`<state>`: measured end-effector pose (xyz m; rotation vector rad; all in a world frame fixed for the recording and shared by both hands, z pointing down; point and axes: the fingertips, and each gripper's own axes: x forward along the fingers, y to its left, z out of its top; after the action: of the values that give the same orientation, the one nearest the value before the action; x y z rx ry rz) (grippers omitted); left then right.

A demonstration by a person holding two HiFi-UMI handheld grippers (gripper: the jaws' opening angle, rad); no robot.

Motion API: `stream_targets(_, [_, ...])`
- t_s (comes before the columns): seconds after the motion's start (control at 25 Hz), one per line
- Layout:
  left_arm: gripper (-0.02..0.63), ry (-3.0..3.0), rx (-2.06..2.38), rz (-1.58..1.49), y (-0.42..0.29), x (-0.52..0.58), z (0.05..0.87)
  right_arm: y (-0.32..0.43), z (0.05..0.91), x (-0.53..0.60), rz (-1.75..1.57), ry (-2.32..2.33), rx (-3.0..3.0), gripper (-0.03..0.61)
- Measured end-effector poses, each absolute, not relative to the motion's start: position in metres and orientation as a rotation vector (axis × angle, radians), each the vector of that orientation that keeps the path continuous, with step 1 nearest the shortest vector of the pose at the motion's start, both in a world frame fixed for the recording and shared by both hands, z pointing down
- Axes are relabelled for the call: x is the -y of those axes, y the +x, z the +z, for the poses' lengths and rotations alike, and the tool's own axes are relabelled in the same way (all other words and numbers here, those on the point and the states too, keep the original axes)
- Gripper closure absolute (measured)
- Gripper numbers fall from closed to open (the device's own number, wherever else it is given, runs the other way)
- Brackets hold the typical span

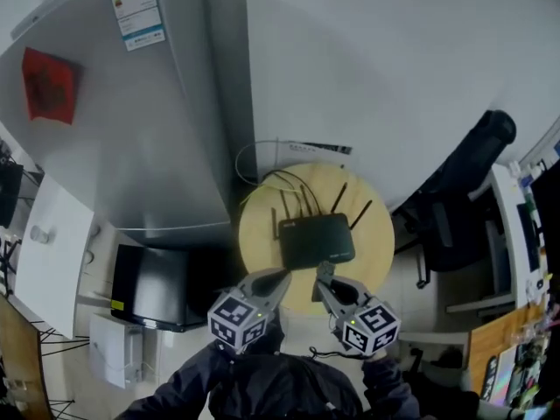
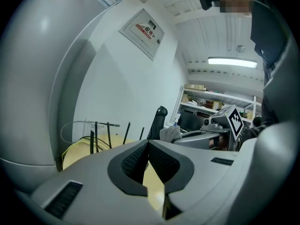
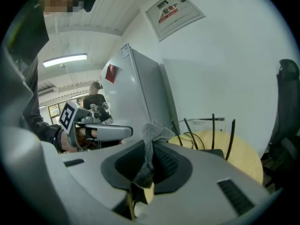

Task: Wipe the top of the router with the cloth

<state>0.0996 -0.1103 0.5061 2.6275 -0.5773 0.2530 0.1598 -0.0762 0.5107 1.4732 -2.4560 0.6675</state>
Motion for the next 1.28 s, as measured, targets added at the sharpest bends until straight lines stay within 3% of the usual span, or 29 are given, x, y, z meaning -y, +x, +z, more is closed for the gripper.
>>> stream_targets(0.56, [0.614, 2.474, 0.64, 0.344, 0.111, 0.202, 0.568, 0.168, 0.651, 0.253, 1.022, 1.268, 2.29, 0.508])
stream_targets(0.96, [0.614, 2.404, 0.782, 0.3, 0.099, 0.226, 0.563, 0.136, 0.741, 0.293, 1.094, 1.022, 2.042, 0.508])
stream_targets(1.28, [0.614, 2.399, 0.823, 0.306, 0.094, 0.235, 0.566, 0.145, 0.765, 0.295, 1.037, 0.964, 1.934, 0.508])
